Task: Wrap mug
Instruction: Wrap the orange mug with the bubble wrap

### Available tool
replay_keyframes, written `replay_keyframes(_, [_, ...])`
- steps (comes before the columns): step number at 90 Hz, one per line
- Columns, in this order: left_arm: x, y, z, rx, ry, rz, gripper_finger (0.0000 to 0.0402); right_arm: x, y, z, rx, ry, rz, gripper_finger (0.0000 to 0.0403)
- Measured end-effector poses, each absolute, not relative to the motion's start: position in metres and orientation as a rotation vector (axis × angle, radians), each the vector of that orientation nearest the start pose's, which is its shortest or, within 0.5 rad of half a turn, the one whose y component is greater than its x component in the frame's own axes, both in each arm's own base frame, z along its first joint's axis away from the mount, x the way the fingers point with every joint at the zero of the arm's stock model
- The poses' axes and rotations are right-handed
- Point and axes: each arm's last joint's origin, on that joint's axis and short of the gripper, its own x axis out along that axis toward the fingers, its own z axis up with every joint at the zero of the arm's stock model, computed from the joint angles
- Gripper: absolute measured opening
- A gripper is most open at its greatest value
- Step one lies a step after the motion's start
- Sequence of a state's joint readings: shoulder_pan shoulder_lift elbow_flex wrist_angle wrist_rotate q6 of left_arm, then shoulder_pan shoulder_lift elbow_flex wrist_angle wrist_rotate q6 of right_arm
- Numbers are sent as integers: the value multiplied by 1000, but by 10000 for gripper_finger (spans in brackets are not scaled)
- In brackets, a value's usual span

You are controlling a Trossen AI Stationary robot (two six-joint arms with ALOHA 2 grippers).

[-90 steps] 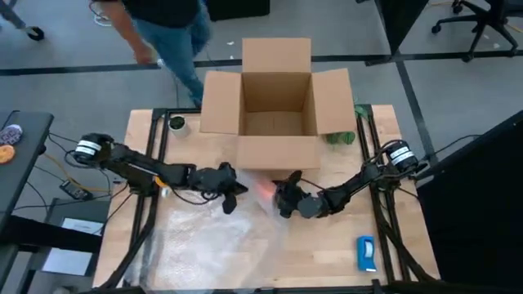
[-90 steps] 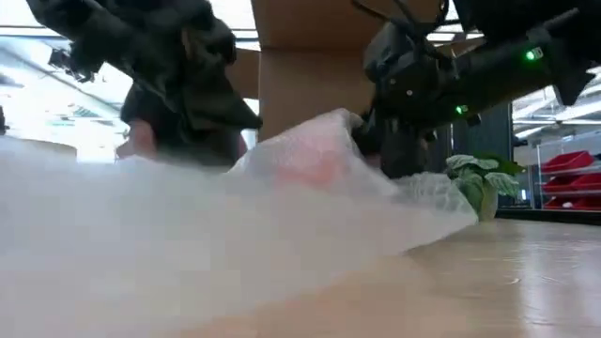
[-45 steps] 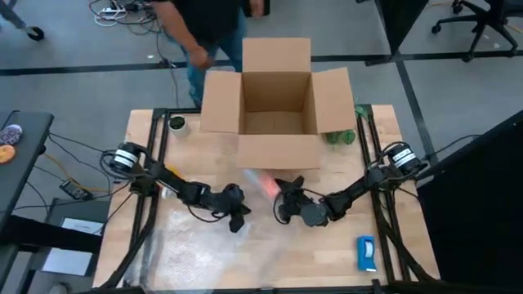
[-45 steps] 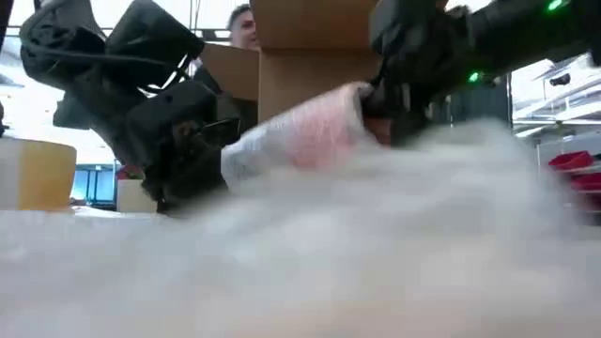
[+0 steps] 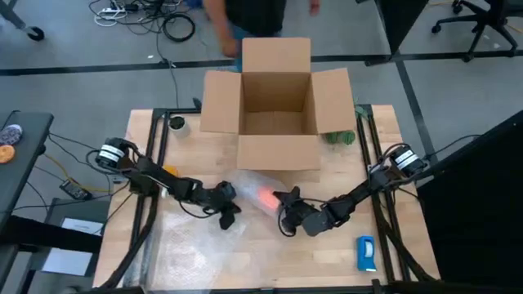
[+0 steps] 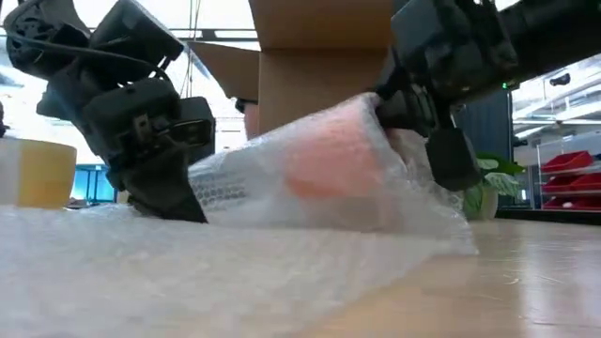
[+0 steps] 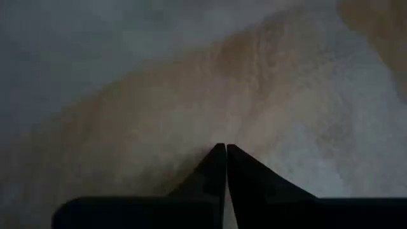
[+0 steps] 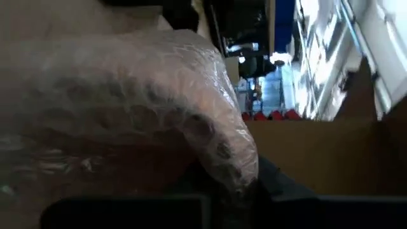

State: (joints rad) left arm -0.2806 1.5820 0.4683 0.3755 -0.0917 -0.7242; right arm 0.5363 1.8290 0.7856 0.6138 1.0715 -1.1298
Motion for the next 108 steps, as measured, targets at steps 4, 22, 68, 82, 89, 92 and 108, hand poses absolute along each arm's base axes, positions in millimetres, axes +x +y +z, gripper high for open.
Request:
replay_keyframes(4, [244, -68, 111, -555, 760, 94, 0, 302, 151, 143, -1451, 587, -280, 9])
replay_keyframes(22, [241, -68, 112, -589, 778, 45, 0, 304, 147, 141, -1554, 624, -231, 8])
replay_keyframes(68, [239, -69, 111, -566, 822, 24, 0, 301, 155, 134, -1508, 558, -3, 30])
replay_keyframes(82, [239, -69, 111, -576, 826, 28, 0, 301, 159, 131, -1408, 487, 135, 78])
replay_keyframes(89, [239, -69, 111, -585, 827, 31, 0, 301, 160, 130, -1323, 477, 147, 112])
replay_keyframes(92, [239, -69, 111, -586, 826, 31, 0, 301, 160, 130, -1279, 469, 137, 127])
replay_keyframes(108, [238, -69, 110, -590, 829, 32, 0, 301, 160, 134, -1017, 446, 47, 196])
